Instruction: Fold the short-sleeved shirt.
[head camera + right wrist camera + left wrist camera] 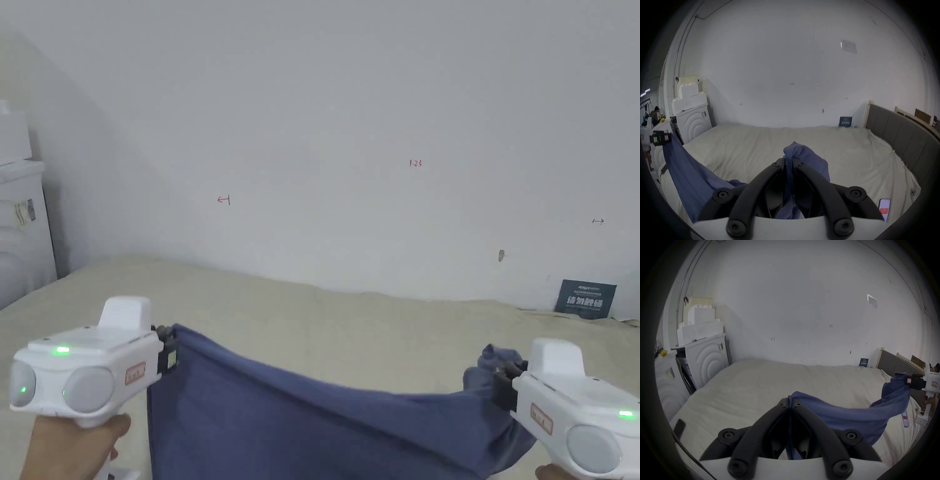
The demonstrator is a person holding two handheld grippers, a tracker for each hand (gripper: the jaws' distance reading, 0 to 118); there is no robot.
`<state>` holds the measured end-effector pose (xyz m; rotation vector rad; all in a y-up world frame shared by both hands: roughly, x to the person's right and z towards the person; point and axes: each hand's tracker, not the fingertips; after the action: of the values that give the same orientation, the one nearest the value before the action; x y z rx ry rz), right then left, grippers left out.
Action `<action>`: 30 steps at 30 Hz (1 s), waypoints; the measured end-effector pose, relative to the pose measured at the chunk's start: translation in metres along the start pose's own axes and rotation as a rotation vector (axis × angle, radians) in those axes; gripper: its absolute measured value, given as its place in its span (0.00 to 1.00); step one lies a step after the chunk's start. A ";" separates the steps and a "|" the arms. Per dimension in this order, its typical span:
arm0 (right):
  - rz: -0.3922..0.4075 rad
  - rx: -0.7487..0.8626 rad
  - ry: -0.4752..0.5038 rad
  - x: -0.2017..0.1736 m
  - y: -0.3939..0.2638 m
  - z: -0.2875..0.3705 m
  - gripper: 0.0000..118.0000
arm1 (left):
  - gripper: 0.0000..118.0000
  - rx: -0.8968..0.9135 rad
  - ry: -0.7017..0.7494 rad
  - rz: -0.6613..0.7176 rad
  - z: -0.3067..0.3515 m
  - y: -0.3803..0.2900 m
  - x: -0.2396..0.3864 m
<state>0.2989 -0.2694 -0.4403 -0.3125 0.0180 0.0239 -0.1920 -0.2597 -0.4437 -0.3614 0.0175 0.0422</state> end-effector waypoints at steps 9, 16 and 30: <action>0.035 0.059 -0.092 -0.004 0.038 -0.007 0.06 | 0.00 0.028 0.026 -0.032 -0.002 0.046 0.013; 0.051 0.062 -0.119 -0.008 0.056 -0.038 0.06 | 0.00 0.021 0.051 -0.005 -0.041 0.060 0.012; 0.087 0.057 -0.154 -0.007 0.121 -0.139 0.06 | 0.00 0.050 0.086 -0.037 -0.121 0.136 0.020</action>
<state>0.2870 -0.1971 -0.6098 -0.2517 -0.1201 0.1338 -0.1789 -0.1743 -0.6051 -0.3137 0.0967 -0.0107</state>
